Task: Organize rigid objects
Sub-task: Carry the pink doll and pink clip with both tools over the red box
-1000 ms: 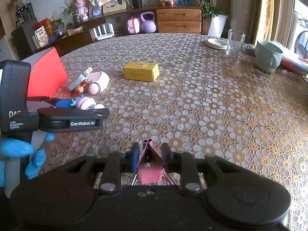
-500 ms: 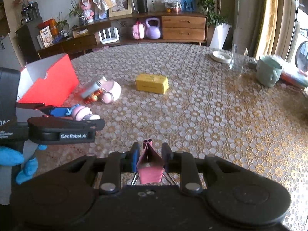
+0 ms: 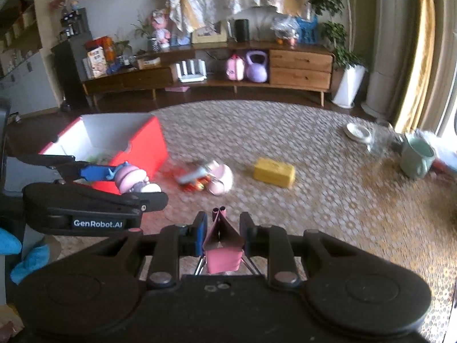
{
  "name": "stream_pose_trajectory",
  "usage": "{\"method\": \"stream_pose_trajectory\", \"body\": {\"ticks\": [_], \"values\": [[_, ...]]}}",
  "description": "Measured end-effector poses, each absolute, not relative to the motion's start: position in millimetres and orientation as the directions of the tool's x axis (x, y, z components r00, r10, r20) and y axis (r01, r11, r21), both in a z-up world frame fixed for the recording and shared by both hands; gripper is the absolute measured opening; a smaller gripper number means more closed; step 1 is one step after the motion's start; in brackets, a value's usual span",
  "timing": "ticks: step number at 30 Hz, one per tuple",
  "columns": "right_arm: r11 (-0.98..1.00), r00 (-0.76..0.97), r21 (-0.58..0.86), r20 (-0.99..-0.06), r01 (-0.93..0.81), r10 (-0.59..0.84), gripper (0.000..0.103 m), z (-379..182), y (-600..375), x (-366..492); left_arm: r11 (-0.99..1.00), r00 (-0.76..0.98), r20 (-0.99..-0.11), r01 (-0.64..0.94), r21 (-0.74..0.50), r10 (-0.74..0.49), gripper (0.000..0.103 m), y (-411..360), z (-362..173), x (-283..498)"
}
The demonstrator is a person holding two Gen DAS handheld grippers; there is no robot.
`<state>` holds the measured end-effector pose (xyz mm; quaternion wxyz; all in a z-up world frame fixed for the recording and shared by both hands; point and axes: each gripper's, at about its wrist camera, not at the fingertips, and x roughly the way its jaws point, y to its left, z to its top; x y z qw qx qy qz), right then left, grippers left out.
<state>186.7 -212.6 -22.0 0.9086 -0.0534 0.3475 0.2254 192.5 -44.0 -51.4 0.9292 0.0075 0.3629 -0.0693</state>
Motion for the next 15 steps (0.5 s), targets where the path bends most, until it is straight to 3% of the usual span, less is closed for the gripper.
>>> {"method": "stream_pose_trajectory", "body": {"ticks": [15], "values": [[0.817, 0.648, -0.007, -0.612, -0.577, 0.452, 0.023, 17, -109, 180, 0.999, 0.762, -0.646, 0.041, -0.019, -0.043, 0.077, 56, -5, 164]]}}
